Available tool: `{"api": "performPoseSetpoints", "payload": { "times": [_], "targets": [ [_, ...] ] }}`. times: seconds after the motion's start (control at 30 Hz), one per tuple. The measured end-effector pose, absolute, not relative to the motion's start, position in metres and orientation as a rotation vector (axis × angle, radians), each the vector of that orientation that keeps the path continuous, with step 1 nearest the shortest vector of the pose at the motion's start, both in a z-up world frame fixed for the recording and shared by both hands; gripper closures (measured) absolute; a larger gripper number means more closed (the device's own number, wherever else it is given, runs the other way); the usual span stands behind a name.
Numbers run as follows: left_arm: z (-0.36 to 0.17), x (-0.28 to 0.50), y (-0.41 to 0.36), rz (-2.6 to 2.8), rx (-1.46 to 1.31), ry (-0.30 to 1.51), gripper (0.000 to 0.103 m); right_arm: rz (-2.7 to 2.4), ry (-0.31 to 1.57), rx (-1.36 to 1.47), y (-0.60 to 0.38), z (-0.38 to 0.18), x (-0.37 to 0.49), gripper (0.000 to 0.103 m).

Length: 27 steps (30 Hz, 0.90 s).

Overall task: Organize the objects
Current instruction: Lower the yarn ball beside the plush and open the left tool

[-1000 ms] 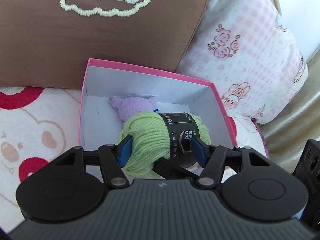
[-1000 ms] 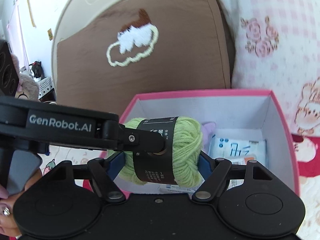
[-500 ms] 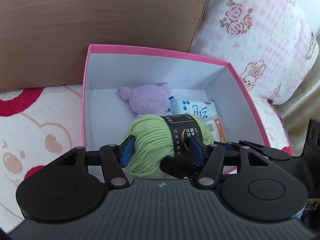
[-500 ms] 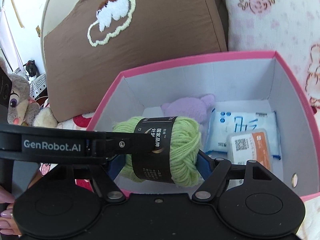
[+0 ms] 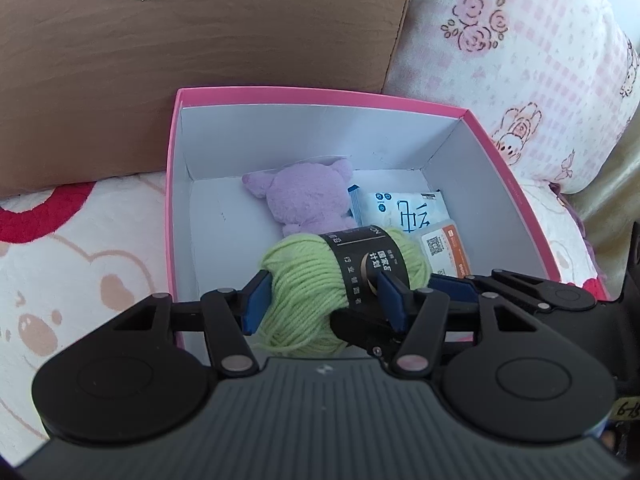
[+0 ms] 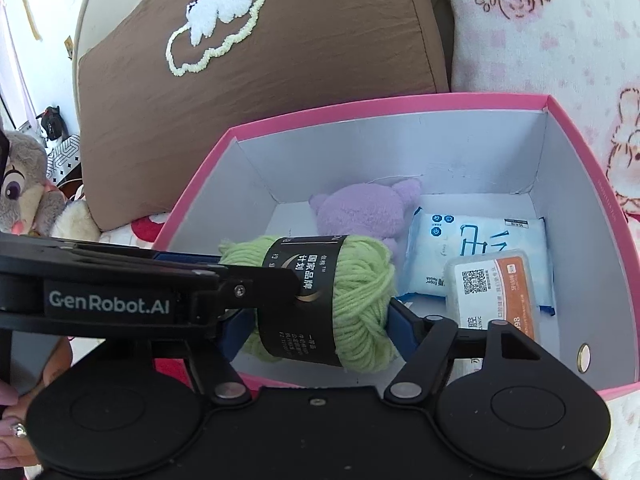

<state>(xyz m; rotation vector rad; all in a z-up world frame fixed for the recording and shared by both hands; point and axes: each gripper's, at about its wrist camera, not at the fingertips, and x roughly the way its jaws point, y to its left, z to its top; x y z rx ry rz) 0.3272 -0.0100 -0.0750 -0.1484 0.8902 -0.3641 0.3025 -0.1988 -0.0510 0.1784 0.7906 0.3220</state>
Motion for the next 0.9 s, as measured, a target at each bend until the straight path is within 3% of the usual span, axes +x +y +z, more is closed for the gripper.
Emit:
{"api": "performPoseSetpoints", "payload": {
  "times": [0.47,0.9],
  "targets": [
    [-0.074,0.326,-0.006,-0.292,-0.076,0.911,0.046,0.362,0.781,0.138,-0.183,-0.055,0.3,0.032],
    [-0.064,0.32,0.0,-0.245,-0.078,0.875,0.047,0.371,0.789,0.149,-0.191,-0.042,0.294,0.028]
  ]
}}
